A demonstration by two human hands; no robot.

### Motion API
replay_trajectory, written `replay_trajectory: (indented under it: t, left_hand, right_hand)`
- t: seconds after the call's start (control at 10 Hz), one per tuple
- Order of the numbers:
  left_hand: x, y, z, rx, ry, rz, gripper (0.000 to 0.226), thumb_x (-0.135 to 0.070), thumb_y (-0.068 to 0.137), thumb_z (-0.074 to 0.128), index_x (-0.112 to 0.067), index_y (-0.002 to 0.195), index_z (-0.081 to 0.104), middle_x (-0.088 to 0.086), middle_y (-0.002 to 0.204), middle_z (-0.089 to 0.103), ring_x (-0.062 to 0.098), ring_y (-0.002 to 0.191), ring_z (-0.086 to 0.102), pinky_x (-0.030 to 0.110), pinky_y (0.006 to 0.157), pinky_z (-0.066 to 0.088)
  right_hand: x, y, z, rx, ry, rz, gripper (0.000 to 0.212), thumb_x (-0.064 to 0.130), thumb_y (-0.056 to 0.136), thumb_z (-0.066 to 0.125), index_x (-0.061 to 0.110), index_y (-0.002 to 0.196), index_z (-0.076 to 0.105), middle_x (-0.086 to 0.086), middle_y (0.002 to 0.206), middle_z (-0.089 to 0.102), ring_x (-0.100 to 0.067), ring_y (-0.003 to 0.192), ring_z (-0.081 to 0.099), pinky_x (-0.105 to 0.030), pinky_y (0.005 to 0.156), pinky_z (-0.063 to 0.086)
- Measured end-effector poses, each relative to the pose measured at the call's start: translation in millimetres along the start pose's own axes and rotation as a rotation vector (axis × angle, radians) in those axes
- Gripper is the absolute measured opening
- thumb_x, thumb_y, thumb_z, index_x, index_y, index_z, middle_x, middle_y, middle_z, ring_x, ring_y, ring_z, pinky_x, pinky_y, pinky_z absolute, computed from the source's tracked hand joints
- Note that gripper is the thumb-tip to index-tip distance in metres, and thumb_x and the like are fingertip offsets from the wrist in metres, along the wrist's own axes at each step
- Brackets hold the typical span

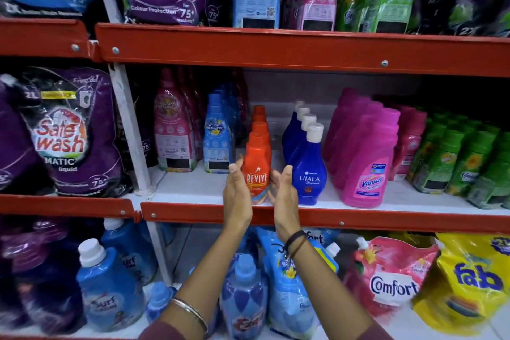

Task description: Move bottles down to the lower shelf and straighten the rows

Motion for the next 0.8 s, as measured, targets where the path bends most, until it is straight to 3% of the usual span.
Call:
replay_trajectory:
  t: [0.1,0.2,0.3,0.5,0.6,0.7,0.8]
  left_hand:
    - [2,4,0,0.026,0.008,-0.002,0.07,-0.064,0.087,0.013,-0.029,0.141,0.042,0.002,0.138,0.053,0.012,0.121,0.053,0.035,0.108,0.041]
    - [2,6,1,0.045,0.012,-0.012,0.071,-0.065,0.087,0.013,-0.029,0.14,0.042,0.001,0.136,0.054,0.012,0.12,0.053,0.034,0.107,0.041]
    - [1,5,0,0.048,0.012,0.0,0.073,-0.064,0.086,0.013,-0.026,0.141,0.042,0.0,0.139,0.051,0.012,0.123,0.051,0.031,0.106,0.039]
    - [4,7,0,0.084,0.038,-0.018,0.065,-0.057,0.093,0.011,-0.028,0.144,0.037,0.003,0.141,0.049,0.009,0.118,0.05,0.014,0.088,0.039]
    - [1,5,1,0.091,0.061,-0.02,0.062,-0.055,0.095,0.011,-0.028,0.144,0.037,0.003,0.139,0.051,0.005,0.112,0.05,0.002,0.075,0.038]
    - [2,4,1,0.095,0.058,-0.004,0.056,-0.05,0.099,0.011,-0.028,0.144,0.036,0.002,0.138,0.051,0.005,0.11,0.05,0.0,0.07,0.04]
    - [-6,-4,-2,0.044,0.12,0.091,0.058,-0.053,0.096,0.014,-0.029,0.145,0.033,-0.002,0.149,0.039,0.009,0.132,0.04,0.017,0.103,0.037]
  right_hand:
    - [0,1,-1,-0.022,0.031,0.013,0.083,0.076,0.075,0.03,0.012,0.118,0.06,0.006,0.107,0.065,-0.013,0.108,0.061,-0.043,0.106,0.042]
    - [2,2,-1,-0.027,0.038,-0.008,0.068,0.069,0.076,0.029,0.02,0.109,0.062,0.008,0.102,0.066,-0.008,0.102,0.062,-0.038,0.104,0.044]
    - [2,2,-1,-0.042,0.067,0.0,0.069,0.067,0.076,0.03,0.017,0.111,0.062,0.003,0.108,0.067,-0.007,0.1,0.062,-0.036,0.103,0.045]
    - [-7,6,-4,-0.093,0.012,-0.002,0.106,0.091,0.062,0.031,0.008,0.122,0.059,-0.005,0.122,0.066,-0.014,0.113,0.061,-0.042,0.106,0.043]
    - [-7,6,-5,-0.087,-0.025,0.006,0.106,0.092,0.062,0.029,0.01,0.122,0.059,-0.005,0.122,0.066,-0.014,0.113,0.061,-0.043,0.106,0.042]
    - [-3,5,-7,-0.061,-0.041,0.005,0.108,0.093,0.061,0.028,0.01,0.124,0.058,-0.005,0.121,0.066,-0.015,0.113,0.061,-0.043,0.106,0.043]
    - [-3,3,-16,-0.071,-0.017,-0.035,0.1,0.089,0.066,0.031,0.012,0.125,0.057,-0.004,0.122,0.065,-0.015,0.115,0.059,-0.044,0.105,0.043]
Point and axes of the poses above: each hand's wrist, its own y-axis towards the middle knuckle, its own z-axis out of the palm, x = y × z, the point moved 5 cm from there along y, towards the middle knuckle
